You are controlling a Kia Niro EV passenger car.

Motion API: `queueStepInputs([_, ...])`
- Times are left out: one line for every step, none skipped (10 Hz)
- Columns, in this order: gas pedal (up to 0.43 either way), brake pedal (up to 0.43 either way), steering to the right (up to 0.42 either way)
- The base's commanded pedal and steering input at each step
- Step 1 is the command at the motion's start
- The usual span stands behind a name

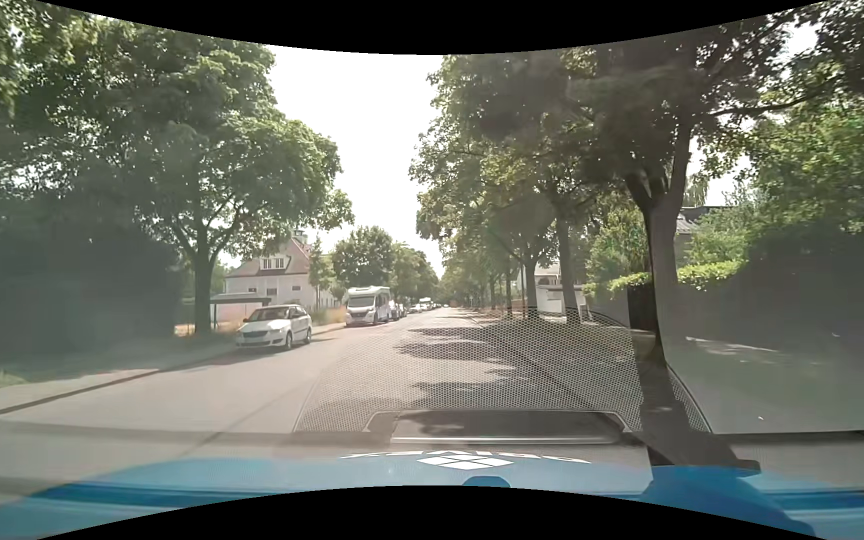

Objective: Follow the waypoints while adhering to traffic rules and regulations

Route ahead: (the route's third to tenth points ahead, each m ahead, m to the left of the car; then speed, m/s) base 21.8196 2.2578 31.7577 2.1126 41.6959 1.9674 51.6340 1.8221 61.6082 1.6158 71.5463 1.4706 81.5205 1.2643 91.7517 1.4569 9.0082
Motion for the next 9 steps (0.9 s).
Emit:
queueStepInputs([0.220,0.000,-0.009])
queueStepInputs([0.220,0.000,-0.007])
queueStepInputs([0.209,0.000,-0.006])
queueStepInputs([0.197,0.000,-0.006])
queueStepInputs([0.189,0.000,-0.006])
queueStepInputs([0.177,0.000,-0.004])
queueStepInputs([0.177,0.000,-0.002])
queueStepInputs([0.177,0.000,0.000])
queueStepInputs([0.177,0.000,0.000])
